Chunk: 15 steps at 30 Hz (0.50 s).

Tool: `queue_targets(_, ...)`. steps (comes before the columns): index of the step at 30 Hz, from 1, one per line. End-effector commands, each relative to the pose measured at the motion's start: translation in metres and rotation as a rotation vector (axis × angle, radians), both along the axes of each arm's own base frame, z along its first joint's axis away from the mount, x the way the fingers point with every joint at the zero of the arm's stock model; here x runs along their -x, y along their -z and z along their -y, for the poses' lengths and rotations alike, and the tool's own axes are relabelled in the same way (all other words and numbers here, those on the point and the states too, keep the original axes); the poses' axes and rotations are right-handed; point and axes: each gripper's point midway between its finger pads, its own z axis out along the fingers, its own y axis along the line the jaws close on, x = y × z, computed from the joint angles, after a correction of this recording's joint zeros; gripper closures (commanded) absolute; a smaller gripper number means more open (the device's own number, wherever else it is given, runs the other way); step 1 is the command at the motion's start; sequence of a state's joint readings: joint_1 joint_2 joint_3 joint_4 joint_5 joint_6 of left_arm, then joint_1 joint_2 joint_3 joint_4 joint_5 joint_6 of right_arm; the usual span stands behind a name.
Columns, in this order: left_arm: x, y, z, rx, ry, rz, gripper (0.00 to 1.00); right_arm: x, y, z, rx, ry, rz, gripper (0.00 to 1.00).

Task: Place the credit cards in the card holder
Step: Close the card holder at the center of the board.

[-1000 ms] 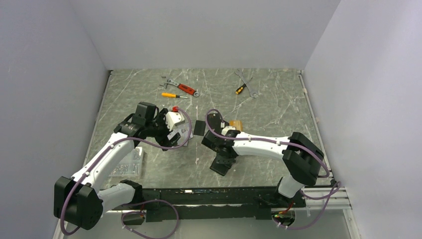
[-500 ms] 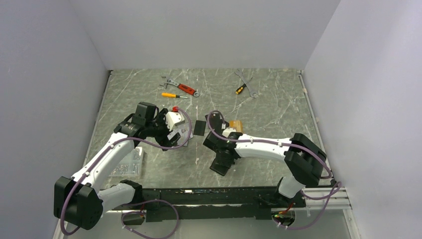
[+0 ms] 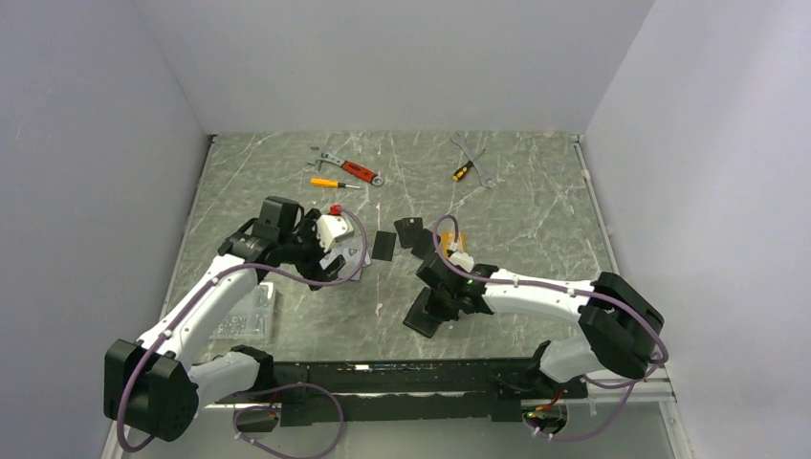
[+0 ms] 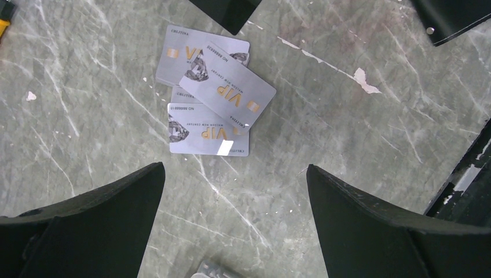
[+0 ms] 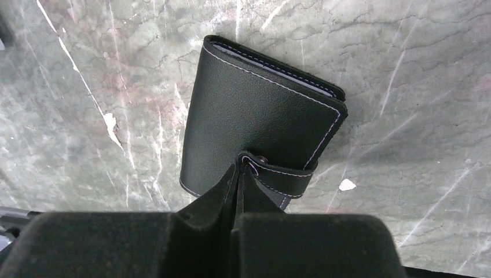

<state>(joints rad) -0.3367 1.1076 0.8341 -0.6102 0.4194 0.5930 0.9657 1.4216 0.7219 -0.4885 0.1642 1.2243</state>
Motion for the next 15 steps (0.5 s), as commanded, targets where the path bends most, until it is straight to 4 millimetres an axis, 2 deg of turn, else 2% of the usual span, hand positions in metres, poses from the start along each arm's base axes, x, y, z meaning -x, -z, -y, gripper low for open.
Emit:
queue_targets(1, -0.01, -0.013, -0.007, -0.001, -0.025, 0.044, 0.01, 0.036, 0.05, 0.065, 0.229, 0.015, -0.143, 1.0)
queue_targets(5, -0.014, -0.013, -0.014, 0.019, -0.062, 0.007, 0.01, 0.038, 0.055, 0.07, 0.236, 0.01, -0.149, 1.0)
queue_targets(6, -0.015, -0.014, -0.017, 0.025, -0.072, 0.001, 0.01, 0.035, 0.054, 0.069, 0.233, 0.008, -0.138, 0.97)
queue_targets(8, -0.017, -0.016, -0.023, 0.035, -0.093, -0.016, 0.01, 0.027, 0.045, 0.061, 0.213, -0.004, -0.106, 0.73)
queue_targets(9, -0.019, -0.018, -0.027, 0.039, -0.109, -0.02, 0.01, 0.022, 0.04, 0.057, 0.205, -0.01, -0.089, 0.65)
queue_targets(11, -0.02, -0.023, -0.035, 0.053, -0.136, -0.036, 0.0, 0.012, 0.028, 0.048, 0.196, -0.03, -0.056, 0.5)
queue_targets(15, -0.024, -0.04, -0.047, 0.074, -0.18, -0.038, 0.01, -0.016, -0.008, 0.019, 0.131, -0.08, 0.048, 0.3)
